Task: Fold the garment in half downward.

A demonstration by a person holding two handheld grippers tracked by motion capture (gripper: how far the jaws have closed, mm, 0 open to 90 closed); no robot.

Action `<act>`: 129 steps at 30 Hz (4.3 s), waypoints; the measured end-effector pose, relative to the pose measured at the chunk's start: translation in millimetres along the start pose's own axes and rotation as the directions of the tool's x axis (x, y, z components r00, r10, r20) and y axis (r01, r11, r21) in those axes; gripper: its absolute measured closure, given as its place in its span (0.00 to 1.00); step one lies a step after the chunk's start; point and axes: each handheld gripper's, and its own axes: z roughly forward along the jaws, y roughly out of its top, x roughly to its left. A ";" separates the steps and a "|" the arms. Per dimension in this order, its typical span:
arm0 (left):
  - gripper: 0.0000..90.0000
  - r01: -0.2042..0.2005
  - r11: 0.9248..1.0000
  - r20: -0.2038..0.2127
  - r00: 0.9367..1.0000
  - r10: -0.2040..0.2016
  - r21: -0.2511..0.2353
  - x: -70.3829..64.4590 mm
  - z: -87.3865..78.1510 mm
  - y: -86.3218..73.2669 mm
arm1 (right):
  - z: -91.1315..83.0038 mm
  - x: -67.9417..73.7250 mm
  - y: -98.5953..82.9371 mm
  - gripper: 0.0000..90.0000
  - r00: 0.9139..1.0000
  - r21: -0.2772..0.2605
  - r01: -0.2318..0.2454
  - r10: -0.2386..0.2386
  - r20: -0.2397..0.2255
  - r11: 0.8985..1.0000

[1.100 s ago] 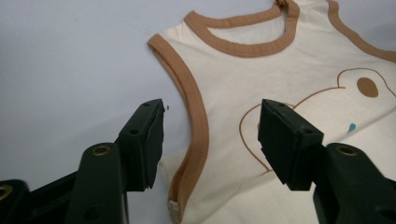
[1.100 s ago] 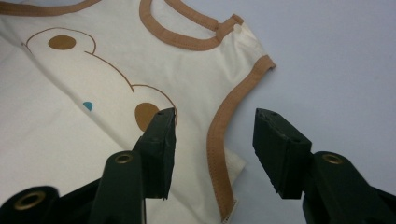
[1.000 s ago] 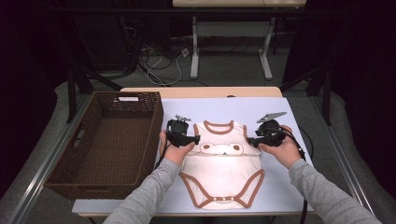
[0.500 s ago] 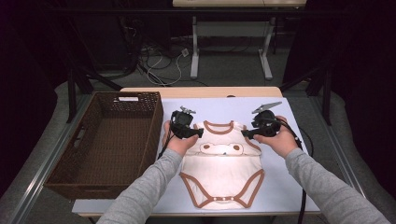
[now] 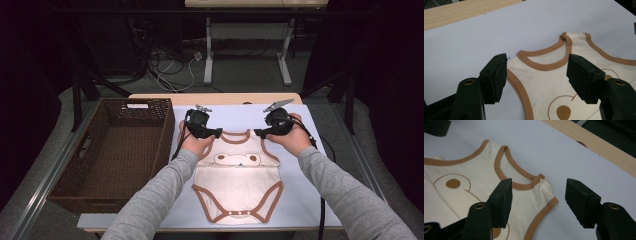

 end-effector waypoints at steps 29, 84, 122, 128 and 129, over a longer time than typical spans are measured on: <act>0.49 0.029 0.995 -0.012 1.000 -0.028 0.091 33.3 65.0 2.3 | 58.1 -15.7 2.5 0.48 0.999 0.012 -0.037 0.037 0.026 0.999; 0.97 0.038 0.985 -0.049 0.998 -0.031 0.166 40.8 75.3 -5.0 | 84.9 -36.8 -23.9 0.73 0.992 0.096 -0.124 0.121 0.041 0.988; 0.97 0.041 0.986 -0.043 0.998 -0.035 0.159 42.2 73.3 -6.7 | 90.3 -26.2 -27.4 0.87 0.996 0.144 -0.076 0.069 0.048 0.987; 0.97 0.030 0.989 -0.044 0.999 -0.024 0.142 39.7 65.8 -3.8 | 79.3 -23.8 -23.3 0.87 0.998 0.105 -0.061 0.057 0.039 0.993; 0.97 0.031 0.990 -0.048 0.999 -0.024 0.139 38.5 63.8 -3.1 | 77.4 -23.2 -22.5 0.87 0.998 0.094 -0.053 0.049 0.042 0.994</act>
